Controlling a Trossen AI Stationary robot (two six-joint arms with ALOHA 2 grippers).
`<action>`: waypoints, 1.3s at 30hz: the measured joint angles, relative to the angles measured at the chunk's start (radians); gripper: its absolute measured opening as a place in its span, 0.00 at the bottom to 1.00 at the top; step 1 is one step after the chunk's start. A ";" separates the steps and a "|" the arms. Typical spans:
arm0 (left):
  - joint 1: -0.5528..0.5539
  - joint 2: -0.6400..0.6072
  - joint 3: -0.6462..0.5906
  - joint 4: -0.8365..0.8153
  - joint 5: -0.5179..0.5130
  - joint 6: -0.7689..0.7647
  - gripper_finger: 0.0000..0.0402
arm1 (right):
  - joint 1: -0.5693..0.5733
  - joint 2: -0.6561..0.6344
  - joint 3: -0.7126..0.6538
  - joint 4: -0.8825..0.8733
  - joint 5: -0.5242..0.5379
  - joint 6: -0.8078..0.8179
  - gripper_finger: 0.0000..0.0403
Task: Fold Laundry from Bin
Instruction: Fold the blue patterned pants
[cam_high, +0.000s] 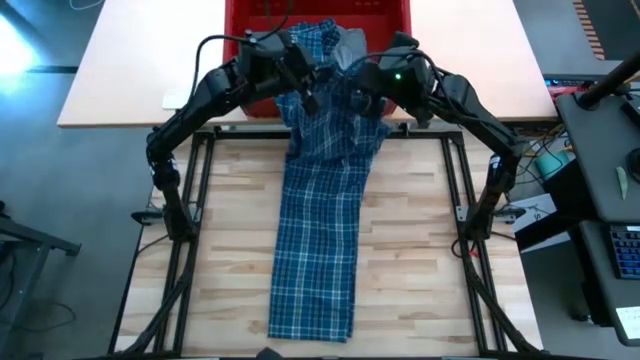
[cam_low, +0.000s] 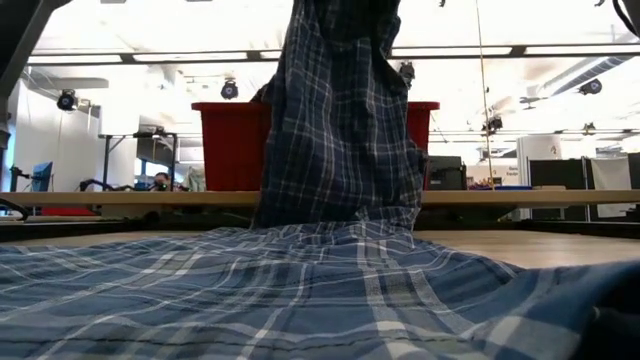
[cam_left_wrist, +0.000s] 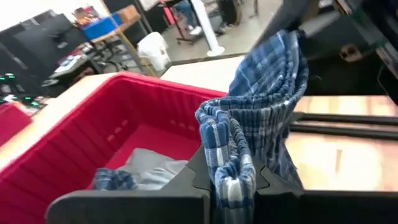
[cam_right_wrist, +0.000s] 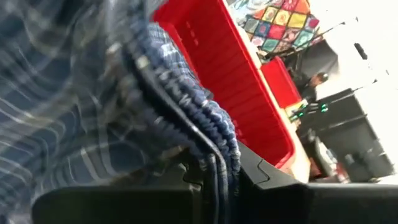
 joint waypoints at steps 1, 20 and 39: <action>0.000 0.002 -0.003 0.002 0.009 -0.001 0.00 | 0.005 0.000 0.000 0.000 0.000 0.017 0.06; 0.009 -0.010 0.002 -0.046 0.115 -0.090 0.00 | 0.143 0.059 0.001 0.085 0.021 0.075 0.07; 0.009 -0.059 0.004 -0.109 0.132 -0.103 0.00 | 0.176 0.053 0.007 0.125 0.010 0.117 0.07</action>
